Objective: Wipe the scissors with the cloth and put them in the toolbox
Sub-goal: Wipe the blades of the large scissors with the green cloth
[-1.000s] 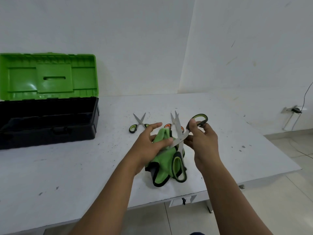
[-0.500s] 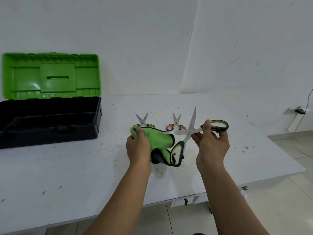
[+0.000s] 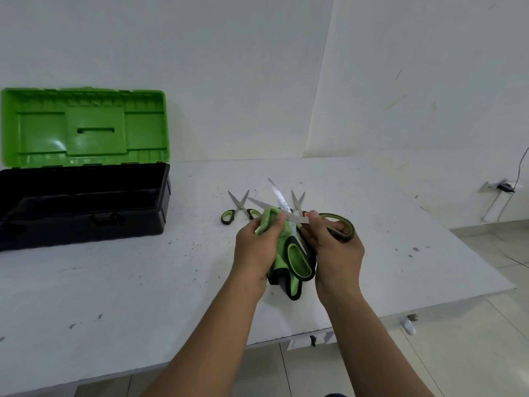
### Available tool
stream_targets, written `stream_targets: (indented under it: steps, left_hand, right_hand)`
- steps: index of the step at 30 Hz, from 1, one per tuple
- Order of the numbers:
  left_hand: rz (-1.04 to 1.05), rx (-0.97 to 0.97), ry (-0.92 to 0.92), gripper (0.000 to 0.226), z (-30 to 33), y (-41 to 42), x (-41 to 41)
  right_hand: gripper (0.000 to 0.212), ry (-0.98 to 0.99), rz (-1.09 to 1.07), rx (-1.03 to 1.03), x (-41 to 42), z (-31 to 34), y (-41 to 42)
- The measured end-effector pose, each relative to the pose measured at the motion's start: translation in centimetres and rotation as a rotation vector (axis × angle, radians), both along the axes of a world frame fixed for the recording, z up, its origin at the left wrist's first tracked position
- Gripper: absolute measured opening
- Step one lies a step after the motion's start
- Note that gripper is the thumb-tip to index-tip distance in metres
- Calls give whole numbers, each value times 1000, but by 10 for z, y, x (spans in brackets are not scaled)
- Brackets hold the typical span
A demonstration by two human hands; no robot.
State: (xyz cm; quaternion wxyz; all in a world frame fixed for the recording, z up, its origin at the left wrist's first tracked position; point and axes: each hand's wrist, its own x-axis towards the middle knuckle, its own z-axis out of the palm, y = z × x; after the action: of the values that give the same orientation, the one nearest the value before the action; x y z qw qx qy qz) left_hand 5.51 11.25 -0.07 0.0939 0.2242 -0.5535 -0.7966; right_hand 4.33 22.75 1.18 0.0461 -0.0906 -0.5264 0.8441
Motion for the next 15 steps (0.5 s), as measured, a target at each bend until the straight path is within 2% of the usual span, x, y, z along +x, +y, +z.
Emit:
stream_targets:
  steps: [4, 11, 15]
  left_hand:
    - [105, -10, 52, 42, 4, -8, -1]
    - [26, -316, 99, 65, 10, -16, 6]
    - [47, -278, 87, 71, 14, -13, 5]
  right_hand:
    - [25, 29, 147, 119, 5, -9, 9]
    - [12, 4, 377, 142, 6, -5, 23]
    - [9, 0, 413, 113, 9, -4, 22]
